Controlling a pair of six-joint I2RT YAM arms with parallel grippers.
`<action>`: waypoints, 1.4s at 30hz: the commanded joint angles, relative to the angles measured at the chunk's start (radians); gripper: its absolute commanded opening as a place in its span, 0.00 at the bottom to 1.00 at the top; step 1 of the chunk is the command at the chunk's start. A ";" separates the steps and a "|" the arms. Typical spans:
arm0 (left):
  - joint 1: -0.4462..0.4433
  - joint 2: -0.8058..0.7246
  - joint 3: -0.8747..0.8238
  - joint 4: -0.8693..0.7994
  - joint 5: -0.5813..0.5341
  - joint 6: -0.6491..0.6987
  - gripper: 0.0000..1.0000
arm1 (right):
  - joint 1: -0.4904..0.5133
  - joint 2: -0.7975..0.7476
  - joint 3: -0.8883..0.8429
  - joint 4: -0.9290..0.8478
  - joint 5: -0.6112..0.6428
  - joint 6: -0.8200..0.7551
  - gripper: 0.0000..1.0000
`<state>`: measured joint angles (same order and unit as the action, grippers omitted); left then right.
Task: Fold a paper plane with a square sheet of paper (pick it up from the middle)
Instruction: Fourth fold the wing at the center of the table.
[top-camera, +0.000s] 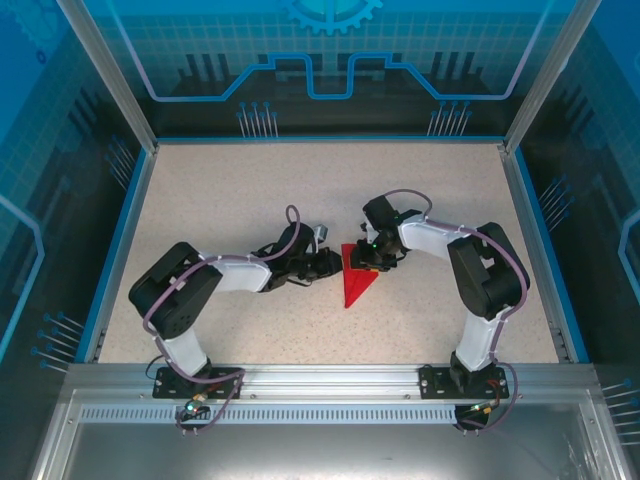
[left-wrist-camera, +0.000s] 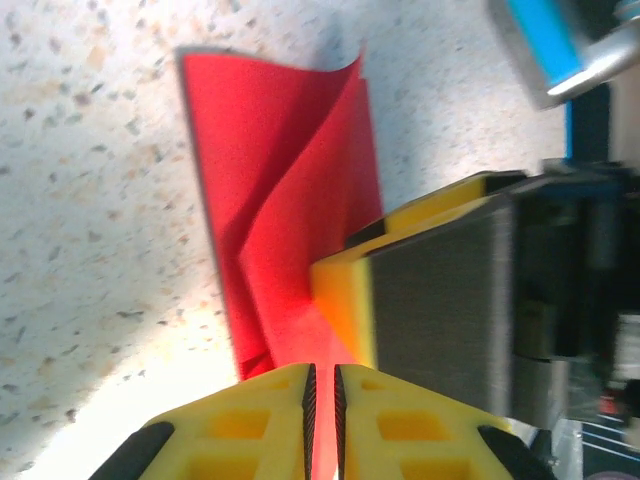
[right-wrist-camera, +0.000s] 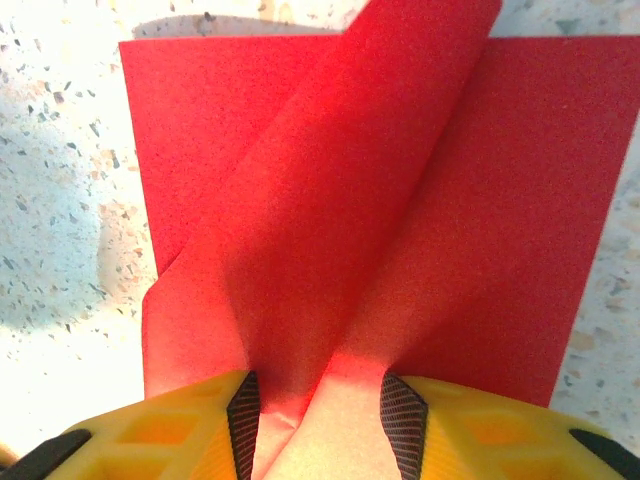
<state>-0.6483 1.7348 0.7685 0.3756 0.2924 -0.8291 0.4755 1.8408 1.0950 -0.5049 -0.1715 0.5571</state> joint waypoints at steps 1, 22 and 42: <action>0.002 -0.001 -0.018 0.027 0.042 0.012 0.14 | 0.019 0.083 -0.031 -0.041 0.053 0.010 0.44; -0.031 0.112 0.022 0.062 0.086 0.013 0.00 | 0.018 0.105 -0.012 -0.063 0.047 0.041 0.43; -0.030 0.123 0.053 -0.042 0.010 0.039 0.00 | 0.018 0.104 -0.020 -0.063 0.053 0.040 0.43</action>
<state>-0.6724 1.8339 0.7963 0.3634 0.3252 -0.8101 0.4782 1.8584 1.1213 -0.5339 -0.1638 0.5869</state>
